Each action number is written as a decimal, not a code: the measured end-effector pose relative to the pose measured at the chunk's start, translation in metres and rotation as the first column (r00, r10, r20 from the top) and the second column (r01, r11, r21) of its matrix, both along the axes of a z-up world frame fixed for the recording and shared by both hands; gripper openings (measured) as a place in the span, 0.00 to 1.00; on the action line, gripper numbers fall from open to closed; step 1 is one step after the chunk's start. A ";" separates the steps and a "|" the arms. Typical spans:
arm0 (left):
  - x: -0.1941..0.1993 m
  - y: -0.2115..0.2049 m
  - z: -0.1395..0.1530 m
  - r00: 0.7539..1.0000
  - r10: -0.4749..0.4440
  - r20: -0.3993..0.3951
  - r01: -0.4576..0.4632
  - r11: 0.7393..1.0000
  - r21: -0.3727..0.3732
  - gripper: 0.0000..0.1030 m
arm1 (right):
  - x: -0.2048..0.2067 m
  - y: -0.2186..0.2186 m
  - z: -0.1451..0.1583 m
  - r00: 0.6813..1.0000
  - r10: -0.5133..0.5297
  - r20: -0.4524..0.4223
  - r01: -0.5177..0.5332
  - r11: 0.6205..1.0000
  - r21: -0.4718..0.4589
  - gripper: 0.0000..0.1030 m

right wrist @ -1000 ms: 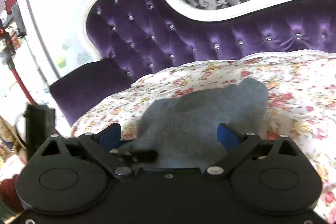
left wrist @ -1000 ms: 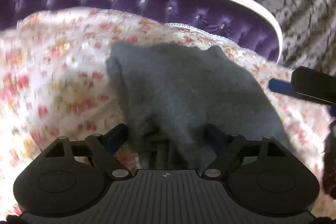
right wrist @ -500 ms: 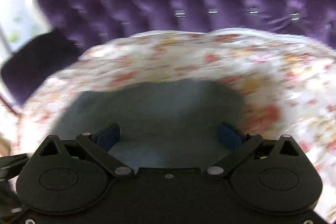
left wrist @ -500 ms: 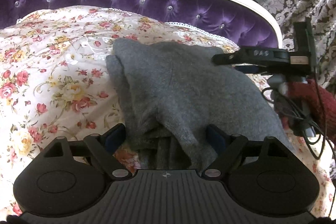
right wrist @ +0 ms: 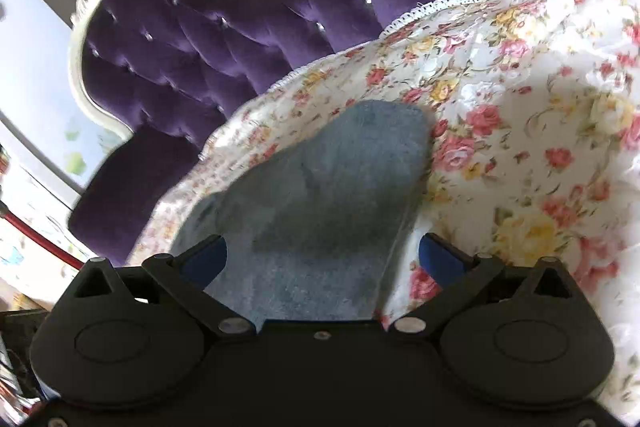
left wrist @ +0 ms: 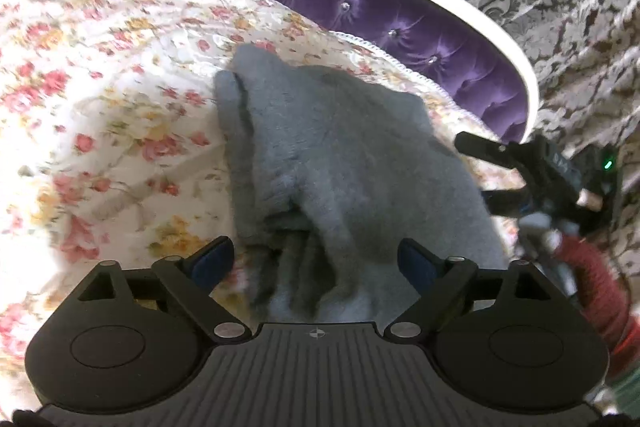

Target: Fold small clothes

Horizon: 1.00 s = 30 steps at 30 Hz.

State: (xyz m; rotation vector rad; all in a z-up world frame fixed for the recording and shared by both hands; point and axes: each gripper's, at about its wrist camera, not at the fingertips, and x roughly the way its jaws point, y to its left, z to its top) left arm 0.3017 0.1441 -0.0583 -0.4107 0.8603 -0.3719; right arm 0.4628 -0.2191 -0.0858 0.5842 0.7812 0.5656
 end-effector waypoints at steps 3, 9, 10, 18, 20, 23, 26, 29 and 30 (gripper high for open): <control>0.012 -0.002 -0.004 1.000 -0.015 -0.025 0.013 0.997 -0.081 0.87 | 0.004 0.001 -0.005 1.000 0.027 -0.005 -0.026 0.997 0.073 1.00; 0.032 -0.005 -0.014 0.997 -0.040 -0.068 0.022 0.969 -0.244 0.87 | 0.013 0.012 -0.007 0.998 0.053 0.015 -0.055 0.992 0.115 1.00; 0.034 -0.006 -0.015 0.996 -0.050 -0.076 0.028 0.963 -0.267 0.85 | 0.014 0.014 -0.007 0.998 0.056 0.016 -0.057 0.991 0.118 1.00; 0.020 -0.009 -0.018 0.987 -0.112 -0.112 0.070 0.943 -0.326 0.43 | -0.004 0.018 0.002 1.000 0.020 0.012 -0.020 1.000 0.017 0.44; 0.008 -0.010 -0.017 0.984 -0.133 -0.122 0.082 0.931 -0.357 0.43 | -0.017 0.017 0.010 1.000 0.010 0.023 -0.010 1.000 -0.001 0.43; -0.016 -0.017 -0.013 0.977 -0.165 -0.131 0.109 0.927 -0.359 0.43 | -0.045 0.015 0.024 0.999 0.009 0.038 -0.008 1.000 -0.029 0.43; -0.050 -0.026 -0.008 0.967 -0.214 -0.136 0.154 0.922 -0.356 0.44 | -0.080 0.013 0.033 1.000 0.006 0.029 -0.004 0.998 -0.066 0.43; -0.086 -0.036 -0.009 0.956 -0.257 -0.139 0.193 0.913 -0.360 0.44 | -0.122 0.008 0.038 1.000 0.009 0.012 -0.008 0.996 -0.091 0.43; -0.098 -0.039 -0.010 0.953 -0.269 -0.140 0.204 0.909 -0.363 0.44 | -0.136 0.006 0.039 1.000 0.011 0.005 -0.010 0.995 -0.099 0.43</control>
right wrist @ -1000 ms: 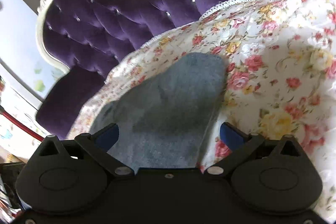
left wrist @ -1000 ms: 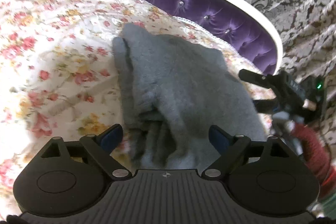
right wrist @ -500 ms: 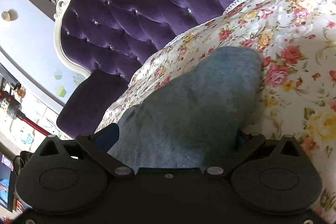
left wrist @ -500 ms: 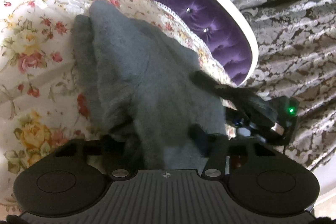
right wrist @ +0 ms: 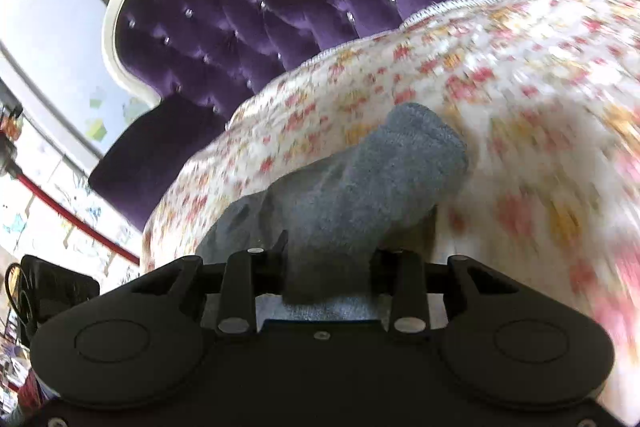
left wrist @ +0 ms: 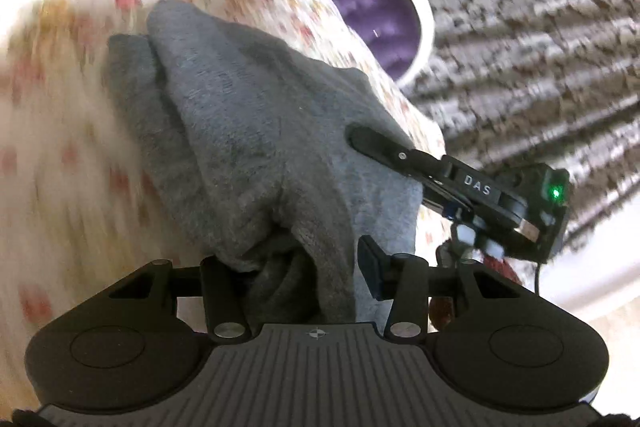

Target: Fold small clothes

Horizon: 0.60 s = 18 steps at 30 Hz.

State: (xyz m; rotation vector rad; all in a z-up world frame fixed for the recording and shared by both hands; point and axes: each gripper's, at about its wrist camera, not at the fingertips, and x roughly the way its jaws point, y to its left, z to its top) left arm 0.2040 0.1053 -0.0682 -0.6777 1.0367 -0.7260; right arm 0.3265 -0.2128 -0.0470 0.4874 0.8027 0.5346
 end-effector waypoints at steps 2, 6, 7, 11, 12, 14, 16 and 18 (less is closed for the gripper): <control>-0.025 -0.004 -0.003 1.000 -0.026 -0.008 0.026 1.000 -0.003 0.44 | -0.026 -0.003 -0.001 1.000 0.000 -0.016 0.000 1.000 -0.012 0.44; -0.063 -0.003 -0.009 0.999 -0.029 -0.020 0.030 0.999 0.021 0.44 | -0.075 -0.005 -0.001 0.999 0.001 -0.035 -0.002 1.000 -0.023 0.47; -0.071 -0.001 -0.010 1.000 -0.014 -0.015 0.015 0.999 0.045 0.44 | -0.085 -0.005 -0.001 1.000 0.003 -0.029 -0.004 1.000 -0.028 0.48; -0.094 0.014 -0.006 0.996 0.080 0.035 -0.084 0.987 0.135 0.45 | -0.117 -0.003 -0.002 1.000 -0.025 0.009 0.025 0.995 -0.092 0.63; -0.099 0.017 -0.003 0.993 0.105 0.051 -0.112 0.981 0.161 0.45 | -0.123 -0.004 -0.003 0.999 -0.041 0.023 0.043 0.992 -0.116 0.65; -0.109 0.016 0.002 0.984 0.141 0.108 -0.163 0.958 0.234 0.47 | -0.132 -0.006 -0.006 0.996 -0.078 0.050 0.086 0.982 -0.171 0.68; -0.120 0.016 0.006 0.975 0.158 0.157 -0.198 0.936 0.291 0.50 | -0.140 -0.008 -0.010 0.990 -0.120 0.078 0.134 0.968 -0.211 0.75; -0.132 0.012 0.011 0.964 0.158 0.213 -0.227 0.908 0.352 0.53 | -0.148 -0.008 -0.013 0.982 -0.147 0.116 0.173 0.951 -0.258 0.79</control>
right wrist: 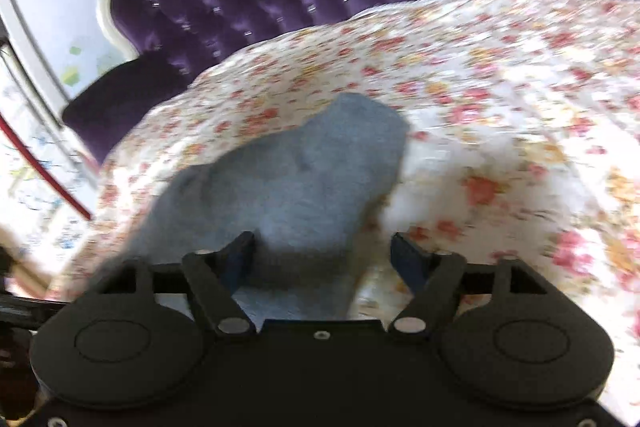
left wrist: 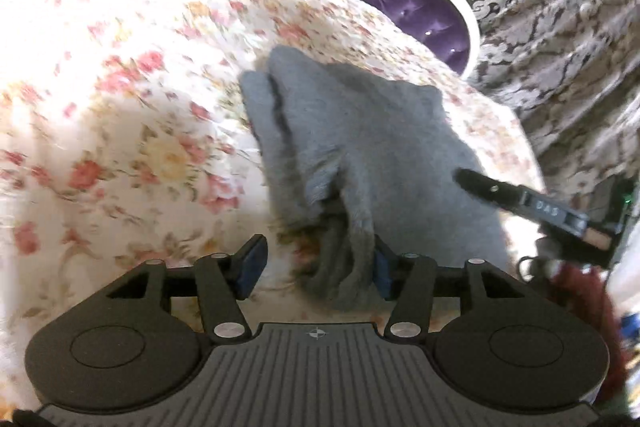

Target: Fold small clothes

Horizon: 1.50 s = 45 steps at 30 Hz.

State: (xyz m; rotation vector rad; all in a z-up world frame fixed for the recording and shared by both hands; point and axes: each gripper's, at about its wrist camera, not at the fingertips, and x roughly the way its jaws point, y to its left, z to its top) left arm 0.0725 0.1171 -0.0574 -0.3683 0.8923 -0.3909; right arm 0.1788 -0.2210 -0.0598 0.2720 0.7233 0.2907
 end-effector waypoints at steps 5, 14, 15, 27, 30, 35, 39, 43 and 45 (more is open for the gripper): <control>-0.026 -0.025 0.033 0.978 0.000 0.208 -0.034 0.986 0.160 0.53 | -0.023 0.009 0.003 0.992 -0.023 0.121 0.033 0.996 -0.082 0.81; -0.006 -0.064 0.054 0.917 -0.054 0.395 -0.022 0.982 0.186 0.64 | -0.044 0.024 0.035 0.944 0.089 0.319 -0.064 0.994 -0.087 0.51; -0.003 -0.066 0.048 0.920 -0.056 0.389 -0.020 0.982 0.190 0.64 | -0.040 0.026 0.034 0.945 0.101 0.312 -0.080 0.994 -0.080 0.49; 0.011 -0.064 0.000 0.966 -0.040 0.255 -0.016 0.976 0.216 0.67 | 0.002 0.029 0.019 0.975 0.132 0.181 -0.123 0.991 -0.056 0.53; 0.009 -0.064 0.001 0.966 -0.035 0.255 -0.022 0.976 0.218 0.67 | 0.023 0.029 0.022 0.972 0.146 0.185 -0.141 0.989 -0.042 0.57; 0.012 -0.064 0.002 0.969 -0.029 0.245 -0.025 0.977 0.212 0.70 | 0.079 0.023 -0.005 0.994 0.095 0.054 -0.091 0.993 -0.078 0.60; 0.012 -0.063 0.000 0.974 0.010 0.225 -0.059 0.976 0.212 0.89 | 0.083 0.007 0.001 0.996 -0.038 0.085 0.048 0.992 -0.118 0.73; 0.012 -0.057 -0.001 0.979 0.031 0.200 -0.070 0.980 0.189 0.99 | 0.055 -0.003 0.020 0.985 -0.076 0.153 0.089 0.993 -0.083 0.96; 0.007 -0.058 0.004 0.977 0.024 0.210 -0.068 0.976 0.208 0.99 | 0.034 0.000 0.029 0.977 -0.074 0.199 0.097 0.990 -0.107 1.00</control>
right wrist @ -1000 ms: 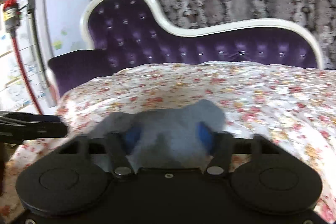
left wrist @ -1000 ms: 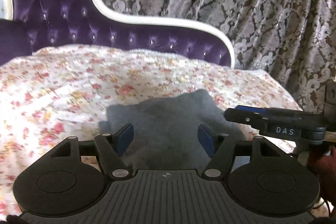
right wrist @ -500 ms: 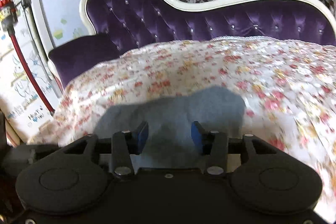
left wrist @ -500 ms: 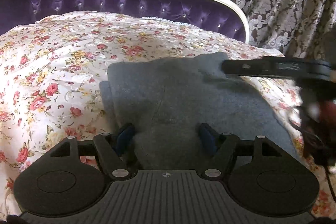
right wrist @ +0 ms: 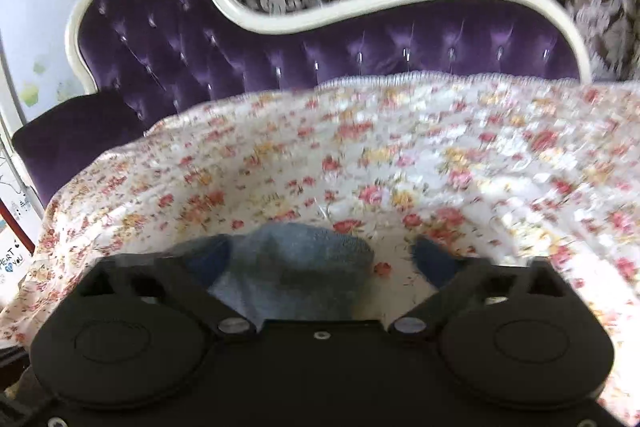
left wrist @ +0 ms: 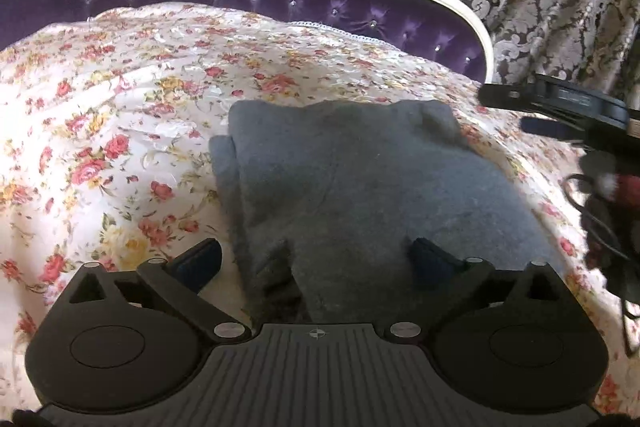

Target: Fold small clothes

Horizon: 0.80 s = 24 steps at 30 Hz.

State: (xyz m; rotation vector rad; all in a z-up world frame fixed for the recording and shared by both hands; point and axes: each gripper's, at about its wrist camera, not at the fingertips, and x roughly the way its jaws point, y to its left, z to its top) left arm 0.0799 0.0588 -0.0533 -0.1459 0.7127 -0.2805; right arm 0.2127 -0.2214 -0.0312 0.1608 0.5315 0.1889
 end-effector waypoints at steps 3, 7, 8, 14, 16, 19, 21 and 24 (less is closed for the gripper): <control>-0.011 -0.002 0.009 0.999 0.011 0.035 -0.012 0.999 0.035 0.99 | -0.025 0.006 0.010 0.999 -0.012 0.033 0.012 1.000 -0.021 1.00; -0.026 -0.005 0.021 0.997 0.061 0.055 -0.066 0.994 0.092 0.99 | -0.053 0.007 0.015 0.998 -0.045 0.049 0.047 0.998 -0.037 1.00; -0.027 -0.005 0.023 0.997 0.063 0.049 -0.067 0.993 0.095 0.99 | -0.060 0.009 0.015 0.997 -0.054 0.054 0.056 0.998 -0.040 1.00; -0.042 -0.008 0.039 0.999 0.008 0.038 -0.010 0.999 0.053 0.99 | -0.098 0.020 0.014 0.995 -0.079 0.053 0.084 0.993 -0.087 1.00; -0.047 -0.012 0.043 0.999 0.003 0.032 -0.004 0.999 0.051 0.99 | -0.109 0.023 0.015 0.995 -0.086 0.053 0.090 0.992 -0.087 1.00; -0.054 -0.018 0.049 0.999 -0.006 0.033 0.004 0.998 0.058 0.99 | -0.122 0.024 0.016 0.994 -0.098 0.039 0.100 0.993 -0.063 1.00; -0.058 -0.021 0.052 0.999 -0.009 0.036 0.006 0.998 0.061 0.99 | -0.128 0.024 0.016 0.995 -0.097 0.020 0.098 0.994 -0.040 1.00; -0.063 -0.028 0.056 0.999 0.029 0.036 -0.033 0.993 0.112 0.99 | -0.137 0.024 0.015 0.995 -0.095 -0.011 0.095 0.995 -0.016 1.00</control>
